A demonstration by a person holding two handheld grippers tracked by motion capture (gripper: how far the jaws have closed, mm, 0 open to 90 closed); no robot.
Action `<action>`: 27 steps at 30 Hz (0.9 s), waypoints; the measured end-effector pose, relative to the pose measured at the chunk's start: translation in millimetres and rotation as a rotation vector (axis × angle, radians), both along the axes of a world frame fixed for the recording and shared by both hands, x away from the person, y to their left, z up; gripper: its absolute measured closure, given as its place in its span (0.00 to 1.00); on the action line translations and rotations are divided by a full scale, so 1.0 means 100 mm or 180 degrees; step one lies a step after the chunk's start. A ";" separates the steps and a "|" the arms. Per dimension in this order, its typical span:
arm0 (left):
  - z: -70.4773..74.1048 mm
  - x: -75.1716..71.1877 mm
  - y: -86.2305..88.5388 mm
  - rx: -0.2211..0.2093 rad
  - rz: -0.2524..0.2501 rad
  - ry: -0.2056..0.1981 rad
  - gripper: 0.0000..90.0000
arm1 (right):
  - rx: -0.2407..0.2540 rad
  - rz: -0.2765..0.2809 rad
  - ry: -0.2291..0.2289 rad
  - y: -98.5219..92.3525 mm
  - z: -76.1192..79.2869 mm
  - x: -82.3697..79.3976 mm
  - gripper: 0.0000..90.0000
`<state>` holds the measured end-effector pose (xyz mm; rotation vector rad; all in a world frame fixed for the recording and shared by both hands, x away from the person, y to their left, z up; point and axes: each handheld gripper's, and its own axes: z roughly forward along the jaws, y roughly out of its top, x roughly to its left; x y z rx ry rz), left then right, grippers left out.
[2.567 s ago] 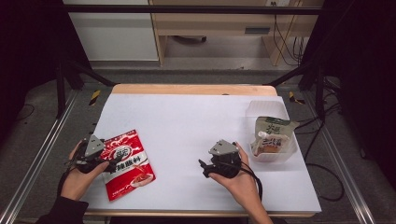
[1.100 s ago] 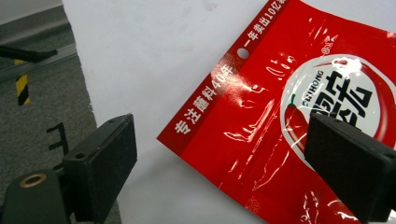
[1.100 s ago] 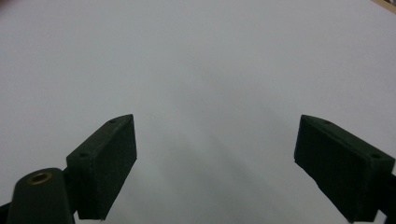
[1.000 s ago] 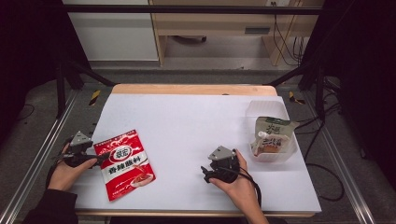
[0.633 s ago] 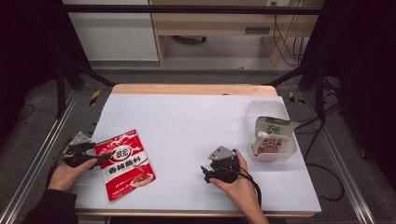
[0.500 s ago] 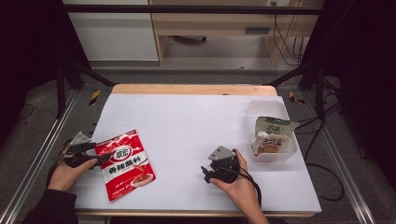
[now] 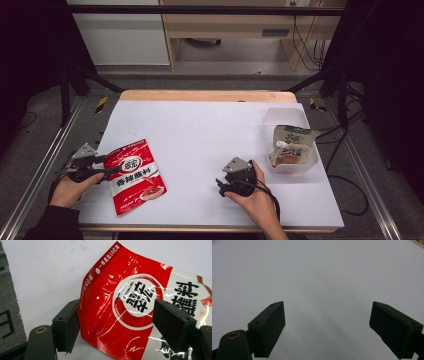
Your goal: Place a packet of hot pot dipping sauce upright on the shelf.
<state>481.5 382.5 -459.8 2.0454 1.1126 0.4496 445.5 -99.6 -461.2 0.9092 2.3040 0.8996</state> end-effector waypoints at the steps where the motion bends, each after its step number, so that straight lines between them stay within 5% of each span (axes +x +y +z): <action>1: 0.00 0.00 0.01 -0.0002 -0.0011 0.0012 0.30 | 0.0003 -0.0003 0.0000 0.00 0.00 0.00 0.15; 13: -0.06 0.07 0.05 0.0141 0.0041 0.0003 0.58 | -0.0038 0.0023 0.0024 0.02 -0.02 0.01 0.15; 18: -0.09 0.12 0.06 0.0183 0.0118 0.0015 0.65 | -0.0047 0.0021 0.0029 0.02 -0.02 0.02 0.15; 27: -0.05 0.10 0.05 0.0127 -0.0003 -0.0038 0.71 | -0.0043 0.0030 0.0037 0.02 -0.03 0.03 0.16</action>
